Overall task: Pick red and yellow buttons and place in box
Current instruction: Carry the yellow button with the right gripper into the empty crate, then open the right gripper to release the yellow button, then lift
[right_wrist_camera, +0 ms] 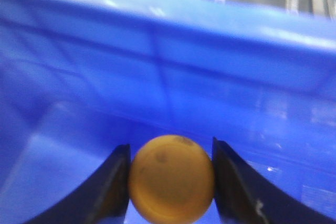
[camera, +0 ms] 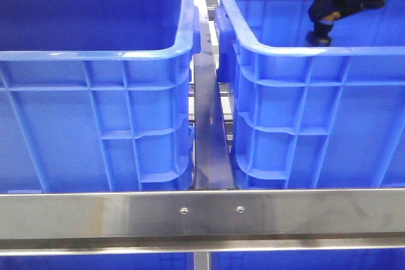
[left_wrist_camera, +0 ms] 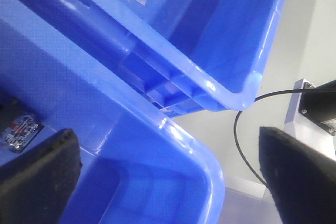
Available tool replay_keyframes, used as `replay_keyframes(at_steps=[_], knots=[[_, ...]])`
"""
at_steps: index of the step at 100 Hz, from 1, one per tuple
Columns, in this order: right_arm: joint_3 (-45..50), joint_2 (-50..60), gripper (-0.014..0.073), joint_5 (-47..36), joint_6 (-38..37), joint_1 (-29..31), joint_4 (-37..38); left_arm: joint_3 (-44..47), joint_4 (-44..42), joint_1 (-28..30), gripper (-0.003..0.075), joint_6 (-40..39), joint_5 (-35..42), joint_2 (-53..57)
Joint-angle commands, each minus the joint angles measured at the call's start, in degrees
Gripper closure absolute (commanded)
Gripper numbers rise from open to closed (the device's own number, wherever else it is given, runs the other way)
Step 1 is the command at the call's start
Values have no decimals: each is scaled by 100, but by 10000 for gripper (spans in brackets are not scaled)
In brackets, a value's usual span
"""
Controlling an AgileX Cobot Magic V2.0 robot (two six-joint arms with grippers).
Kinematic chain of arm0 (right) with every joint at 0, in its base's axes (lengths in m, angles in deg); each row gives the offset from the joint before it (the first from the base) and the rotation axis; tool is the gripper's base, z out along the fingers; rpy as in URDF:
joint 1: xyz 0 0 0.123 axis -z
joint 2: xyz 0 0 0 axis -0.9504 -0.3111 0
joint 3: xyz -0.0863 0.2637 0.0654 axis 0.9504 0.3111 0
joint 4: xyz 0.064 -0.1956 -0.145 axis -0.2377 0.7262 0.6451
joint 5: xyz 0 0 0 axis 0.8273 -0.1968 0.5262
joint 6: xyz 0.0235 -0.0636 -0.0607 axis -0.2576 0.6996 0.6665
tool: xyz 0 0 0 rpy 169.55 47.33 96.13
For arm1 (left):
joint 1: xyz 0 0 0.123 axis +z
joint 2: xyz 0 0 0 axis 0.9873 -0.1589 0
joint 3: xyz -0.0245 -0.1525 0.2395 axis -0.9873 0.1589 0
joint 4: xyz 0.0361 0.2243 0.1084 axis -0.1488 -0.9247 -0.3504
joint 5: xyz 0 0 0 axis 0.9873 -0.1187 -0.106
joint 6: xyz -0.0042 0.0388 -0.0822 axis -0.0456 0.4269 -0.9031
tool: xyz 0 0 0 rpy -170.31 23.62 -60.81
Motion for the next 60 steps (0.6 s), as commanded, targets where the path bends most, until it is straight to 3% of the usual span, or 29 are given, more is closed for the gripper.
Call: replay_keyframes(at_steps=[1, 48, 53, 60], knots=[[-213, 205, 471, -343, 90, 20, -149, -187, 363, 20, 82, -46, -251, 265], [-213, -133, 468, -598, 90, 20, -149, -187, 363, 20, 82, -46, -228, 265], [-213, -133, 446, -621, 90, 20, -149, -187, 363, 20, 82, -46, -228, 265], [-213, -133, 351, -626, 90, 20, -149, -187, 363, 20, 82, -46, -228, 265]])
